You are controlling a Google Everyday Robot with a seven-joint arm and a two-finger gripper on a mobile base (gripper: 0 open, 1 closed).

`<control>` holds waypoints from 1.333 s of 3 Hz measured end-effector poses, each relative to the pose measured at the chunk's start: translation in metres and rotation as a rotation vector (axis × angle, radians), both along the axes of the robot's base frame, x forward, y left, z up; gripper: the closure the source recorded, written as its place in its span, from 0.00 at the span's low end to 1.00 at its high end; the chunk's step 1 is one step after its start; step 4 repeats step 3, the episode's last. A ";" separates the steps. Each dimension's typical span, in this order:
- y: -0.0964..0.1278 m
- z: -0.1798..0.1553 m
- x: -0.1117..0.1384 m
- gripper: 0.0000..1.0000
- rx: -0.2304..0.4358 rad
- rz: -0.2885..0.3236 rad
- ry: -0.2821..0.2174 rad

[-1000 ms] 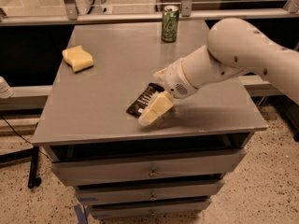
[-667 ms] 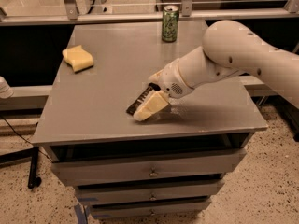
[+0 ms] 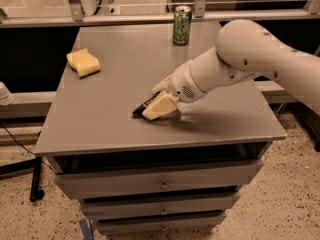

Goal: Pick rxbar chocolate

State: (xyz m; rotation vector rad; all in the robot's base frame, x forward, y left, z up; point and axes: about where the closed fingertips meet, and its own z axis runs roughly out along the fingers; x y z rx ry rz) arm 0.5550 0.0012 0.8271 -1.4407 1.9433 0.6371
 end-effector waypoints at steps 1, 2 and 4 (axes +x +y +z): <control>-0.013 0.015 0.006 0.87 -0.008 -0.014 -0.025; -0.034 0.051 0.014 1.00 -0.022 -0.021 -0.093; -0.058 0.102 0.021 1.00 -0.026 -0.036 -0.171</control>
Offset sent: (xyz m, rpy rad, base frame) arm 0.0285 -0.0661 0.1053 -0.0366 -0.1941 -0.0381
